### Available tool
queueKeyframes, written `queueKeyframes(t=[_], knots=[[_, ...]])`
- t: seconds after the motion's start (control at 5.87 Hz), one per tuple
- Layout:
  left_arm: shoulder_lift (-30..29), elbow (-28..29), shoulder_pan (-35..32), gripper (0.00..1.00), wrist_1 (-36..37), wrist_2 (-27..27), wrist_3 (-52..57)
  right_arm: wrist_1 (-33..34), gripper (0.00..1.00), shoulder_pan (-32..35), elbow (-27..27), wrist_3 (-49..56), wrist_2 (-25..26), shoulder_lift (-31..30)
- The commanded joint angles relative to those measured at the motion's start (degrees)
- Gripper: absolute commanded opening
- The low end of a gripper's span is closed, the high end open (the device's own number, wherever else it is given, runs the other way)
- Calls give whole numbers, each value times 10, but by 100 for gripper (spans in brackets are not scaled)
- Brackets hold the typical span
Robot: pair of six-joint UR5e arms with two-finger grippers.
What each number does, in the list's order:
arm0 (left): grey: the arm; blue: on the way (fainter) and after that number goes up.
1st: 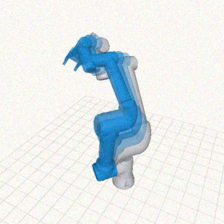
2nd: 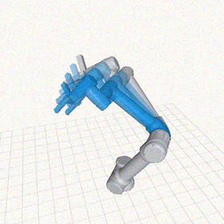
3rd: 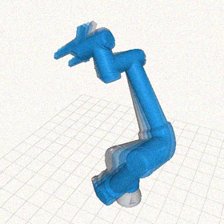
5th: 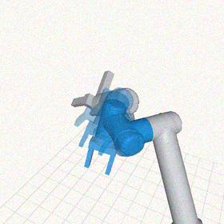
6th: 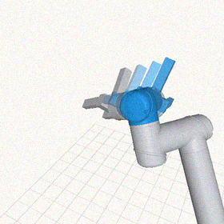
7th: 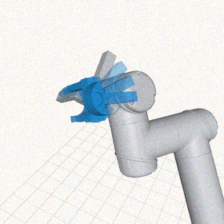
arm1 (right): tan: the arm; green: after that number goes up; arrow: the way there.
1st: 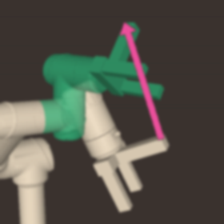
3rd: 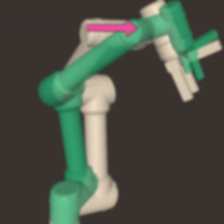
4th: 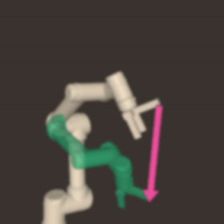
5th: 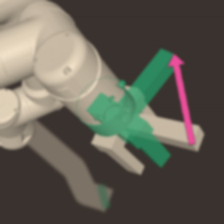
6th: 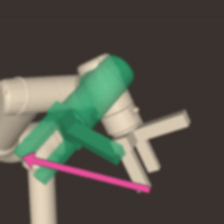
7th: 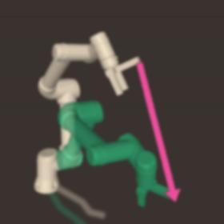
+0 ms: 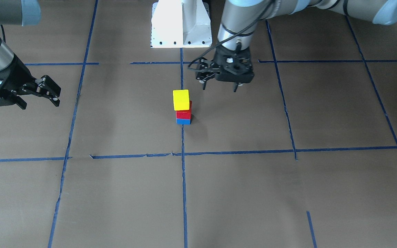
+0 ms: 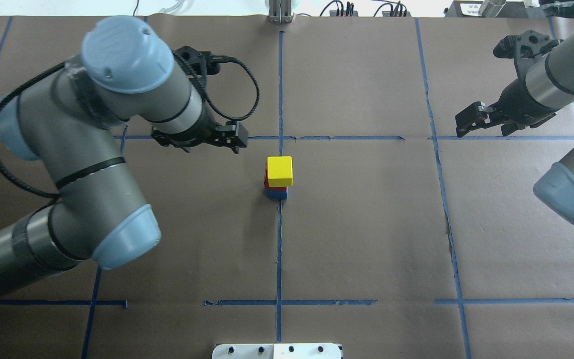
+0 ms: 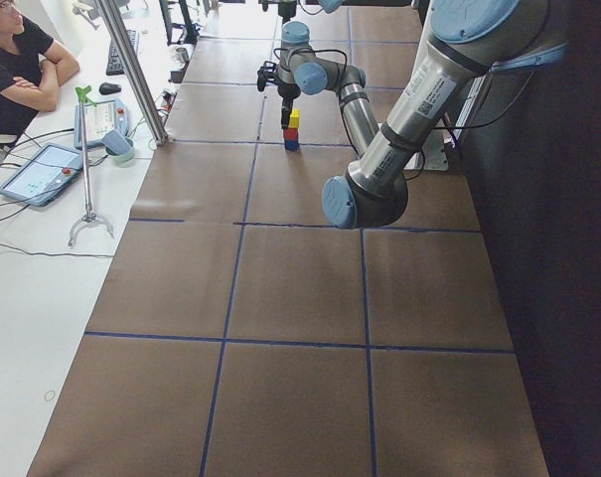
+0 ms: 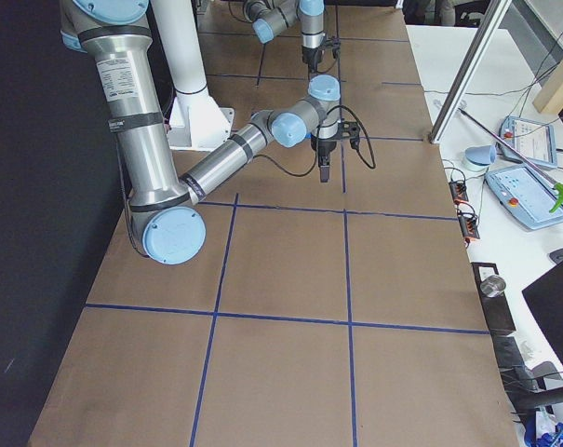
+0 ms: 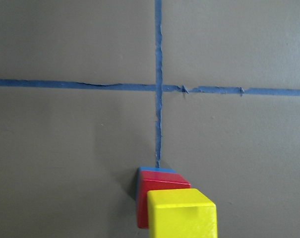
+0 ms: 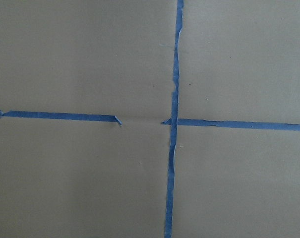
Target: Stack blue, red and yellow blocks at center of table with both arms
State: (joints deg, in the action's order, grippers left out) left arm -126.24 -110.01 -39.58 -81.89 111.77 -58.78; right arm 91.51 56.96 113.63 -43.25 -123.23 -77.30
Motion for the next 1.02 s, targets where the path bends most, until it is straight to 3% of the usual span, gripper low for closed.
queueKeyframes(t=[0.0,0.34,0.51,0.68,0.85], knots=[[136,-53,-91,100,-6,68,162,3,100,42,-1,71,-3,-28],[269,-49,-245,100,-7,168,410,3,100,124,-8,213,-58,-99],[326,-41,-317,100,-6,199,520,3,100,166,-9,274,-60,-137],[367,-29,-394,100,-1,200,585,3,100,206,-15,314,-75,-165],[405,32,-446,100,-6,206,662,3,100,246,-36,330,-99,-183]])
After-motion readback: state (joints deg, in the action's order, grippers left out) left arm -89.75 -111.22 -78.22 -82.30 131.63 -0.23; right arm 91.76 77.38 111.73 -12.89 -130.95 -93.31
